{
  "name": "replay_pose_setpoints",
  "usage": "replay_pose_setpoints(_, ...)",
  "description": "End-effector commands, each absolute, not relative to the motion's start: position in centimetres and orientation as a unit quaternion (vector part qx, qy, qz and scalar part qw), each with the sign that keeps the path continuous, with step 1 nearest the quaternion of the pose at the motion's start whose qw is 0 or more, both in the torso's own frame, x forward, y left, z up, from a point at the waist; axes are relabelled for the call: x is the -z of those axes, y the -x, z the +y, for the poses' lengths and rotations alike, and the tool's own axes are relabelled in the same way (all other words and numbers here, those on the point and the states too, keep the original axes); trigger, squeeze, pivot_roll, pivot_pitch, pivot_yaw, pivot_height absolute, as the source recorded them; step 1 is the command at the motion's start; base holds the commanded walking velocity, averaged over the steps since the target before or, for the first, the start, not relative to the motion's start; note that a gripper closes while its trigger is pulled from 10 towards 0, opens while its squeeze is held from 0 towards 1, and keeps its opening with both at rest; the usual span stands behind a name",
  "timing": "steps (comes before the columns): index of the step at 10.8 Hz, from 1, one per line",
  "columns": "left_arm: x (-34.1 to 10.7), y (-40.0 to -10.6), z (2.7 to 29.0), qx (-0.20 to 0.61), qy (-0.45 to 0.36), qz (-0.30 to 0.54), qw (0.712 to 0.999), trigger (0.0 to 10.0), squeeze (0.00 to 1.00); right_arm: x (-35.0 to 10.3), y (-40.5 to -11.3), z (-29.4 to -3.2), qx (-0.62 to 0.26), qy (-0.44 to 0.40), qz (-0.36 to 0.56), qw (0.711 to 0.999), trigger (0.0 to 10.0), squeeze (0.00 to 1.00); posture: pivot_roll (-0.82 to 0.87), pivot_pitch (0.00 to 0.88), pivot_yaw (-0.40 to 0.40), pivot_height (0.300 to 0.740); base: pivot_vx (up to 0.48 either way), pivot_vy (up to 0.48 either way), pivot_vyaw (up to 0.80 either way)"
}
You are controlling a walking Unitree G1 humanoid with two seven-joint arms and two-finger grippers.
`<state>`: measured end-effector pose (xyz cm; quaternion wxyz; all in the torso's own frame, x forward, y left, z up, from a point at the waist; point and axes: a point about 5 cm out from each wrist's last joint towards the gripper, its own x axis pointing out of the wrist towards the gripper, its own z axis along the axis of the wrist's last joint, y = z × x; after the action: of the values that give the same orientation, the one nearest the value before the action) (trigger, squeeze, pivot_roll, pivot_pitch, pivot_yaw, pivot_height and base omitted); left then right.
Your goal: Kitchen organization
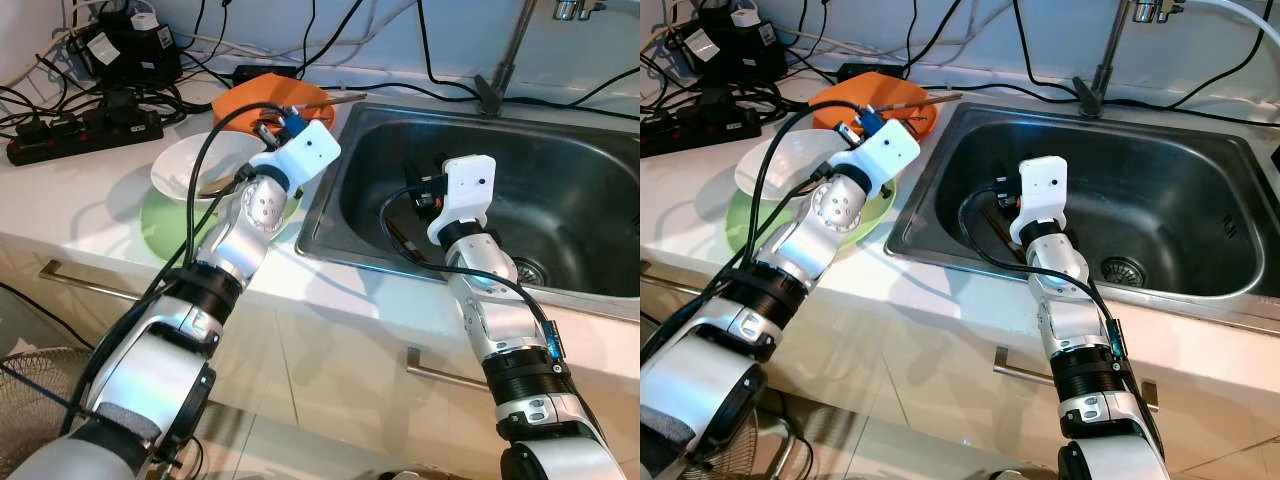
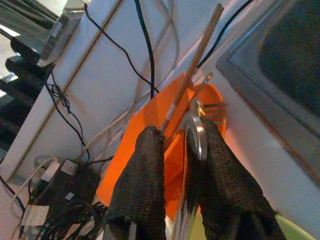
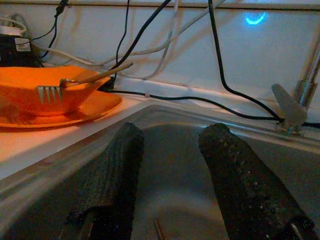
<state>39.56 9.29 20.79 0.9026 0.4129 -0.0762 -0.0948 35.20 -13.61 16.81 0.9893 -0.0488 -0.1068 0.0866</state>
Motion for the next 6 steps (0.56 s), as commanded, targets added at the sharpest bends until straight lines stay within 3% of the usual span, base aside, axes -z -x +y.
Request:
replay_pose_setpoints(1,-21.2,-39.4,9.4,0.099,-0.417,-0.083,0.9,10.0,0.0,-16.7,-35.3,-13.6,-0.087,0.05,-0.101,0.99,10.0,0.0,0.03,0.016,0.038,0.74,0.0,0.0,0.0)
replay_pose_setpoints(6,-20.7,-38.1,9.1,0.153,-0.433,-0.061,0.886,10.0,0.0,-16.6,-35.3,-13.7,-0.084,0.05,-0.1,0.99,10.0,0.0,0.04,0.017,0.04,0.74,0.0,0.0,0.0)
